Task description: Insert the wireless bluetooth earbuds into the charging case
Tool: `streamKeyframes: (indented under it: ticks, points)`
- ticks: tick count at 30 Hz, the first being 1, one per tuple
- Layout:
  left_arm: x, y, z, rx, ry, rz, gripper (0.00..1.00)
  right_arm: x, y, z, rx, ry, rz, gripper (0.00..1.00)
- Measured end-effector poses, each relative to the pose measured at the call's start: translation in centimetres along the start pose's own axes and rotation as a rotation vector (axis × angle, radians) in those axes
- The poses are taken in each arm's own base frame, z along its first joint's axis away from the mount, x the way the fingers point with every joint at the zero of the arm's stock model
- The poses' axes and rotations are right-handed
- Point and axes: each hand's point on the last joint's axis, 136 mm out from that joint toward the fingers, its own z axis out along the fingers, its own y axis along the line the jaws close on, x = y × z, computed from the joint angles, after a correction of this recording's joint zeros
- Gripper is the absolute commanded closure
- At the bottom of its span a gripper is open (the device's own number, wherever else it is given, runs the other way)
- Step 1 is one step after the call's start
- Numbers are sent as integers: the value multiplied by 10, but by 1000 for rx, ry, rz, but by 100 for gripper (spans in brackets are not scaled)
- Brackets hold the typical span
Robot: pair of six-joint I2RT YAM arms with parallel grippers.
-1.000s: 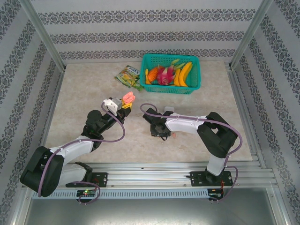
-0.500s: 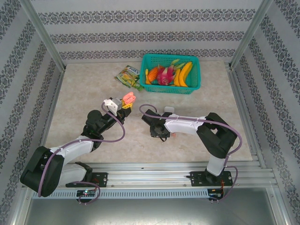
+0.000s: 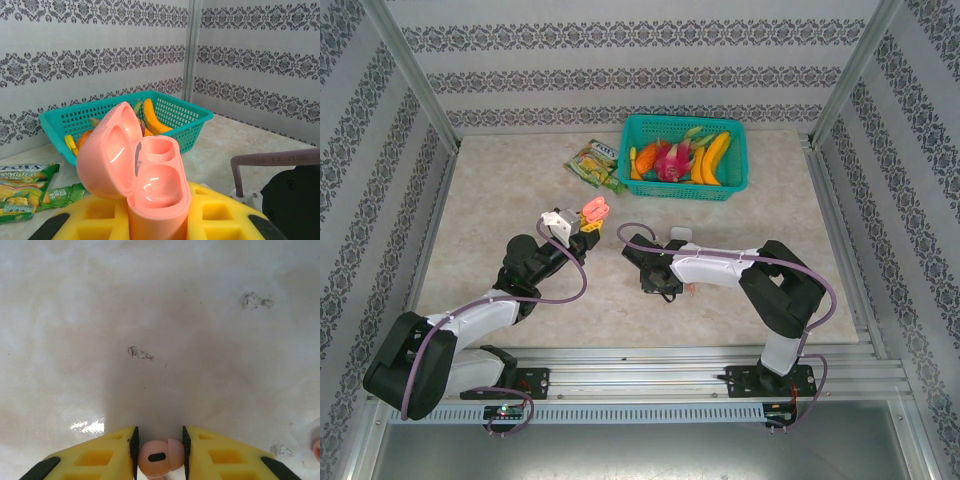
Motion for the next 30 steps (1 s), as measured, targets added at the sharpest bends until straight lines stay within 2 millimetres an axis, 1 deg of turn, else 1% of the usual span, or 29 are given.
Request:
streamKeyframes:
  ticks: [4,8,12,15,23,26,30]
  points:
    - [1,-1,0,6,5,-2,100,-1,-1,-1,0,-6,11,76]
    - [2,-2,0,10,9,-3,100,0,-3,-3,-17,-25,15,76]
    - [3,-4,0,26,11,-3,100,0,-7,-12,-51,-72,17,76]
    - [3,-6,1,36,18,-6,100,-7,-7,-28,-98,-134,31,76]
    - [6,-11,1,65,36,-13,100,-38,3,-81,-240,-307,53,76]
    - [6,-15,0,88,42,-15,100,-49,3,-105,-289,-367,52,75]
    - [3,-22,1,126,44,-16,100,-69,0,-141,-351,-457,49,75]
